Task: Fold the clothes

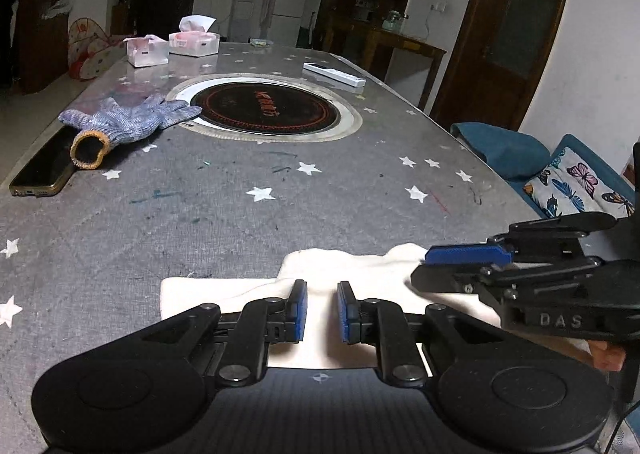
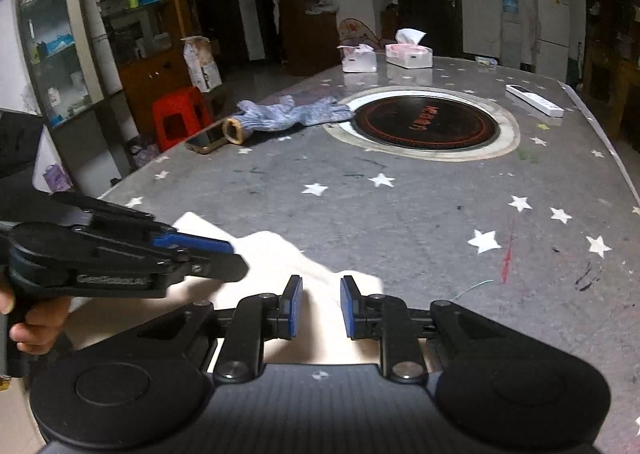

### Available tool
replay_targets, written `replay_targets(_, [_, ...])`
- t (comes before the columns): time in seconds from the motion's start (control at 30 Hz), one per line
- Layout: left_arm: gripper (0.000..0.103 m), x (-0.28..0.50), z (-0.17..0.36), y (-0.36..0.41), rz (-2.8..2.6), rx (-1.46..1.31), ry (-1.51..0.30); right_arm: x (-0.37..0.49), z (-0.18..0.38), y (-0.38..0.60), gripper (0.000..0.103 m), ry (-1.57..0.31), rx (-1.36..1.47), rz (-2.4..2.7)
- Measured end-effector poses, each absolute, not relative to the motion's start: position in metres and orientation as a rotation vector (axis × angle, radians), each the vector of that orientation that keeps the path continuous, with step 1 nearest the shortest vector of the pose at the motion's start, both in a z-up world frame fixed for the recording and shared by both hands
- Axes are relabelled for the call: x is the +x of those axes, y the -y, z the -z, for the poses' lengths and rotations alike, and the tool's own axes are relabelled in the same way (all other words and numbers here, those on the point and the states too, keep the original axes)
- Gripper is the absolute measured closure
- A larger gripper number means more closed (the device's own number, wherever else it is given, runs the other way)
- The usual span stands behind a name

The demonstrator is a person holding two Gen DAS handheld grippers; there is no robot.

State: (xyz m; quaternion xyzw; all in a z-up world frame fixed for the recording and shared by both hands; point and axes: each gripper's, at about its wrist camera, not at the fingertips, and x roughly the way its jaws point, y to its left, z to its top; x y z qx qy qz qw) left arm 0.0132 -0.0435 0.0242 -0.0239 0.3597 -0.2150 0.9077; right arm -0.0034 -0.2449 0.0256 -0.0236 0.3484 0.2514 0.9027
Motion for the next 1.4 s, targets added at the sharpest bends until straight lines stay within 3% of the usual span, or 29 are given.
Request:
replay_targets(0.2, [0.076, -0.003, -0.034, 0.044, 0.443, -0.037, -0.717, -0.009, -0.023, 0.241, 0.083, -0.727, -0.066, -0.513])
replay_targets(0.8, [0.076, -0.063, -0.025, 0.038, 0.456, 0.015, -0.705, -0.075, -0.024, 0.222, 0.083, -0.73, -0.141, -0.648])
replay_targets(1.4, [0.076, -0.078, -0.025, 0.031, 0.444, -0.034, -0.707, -0.113, -0.024, 0.279, 0.083, -0.741, -0.111, -0.601])
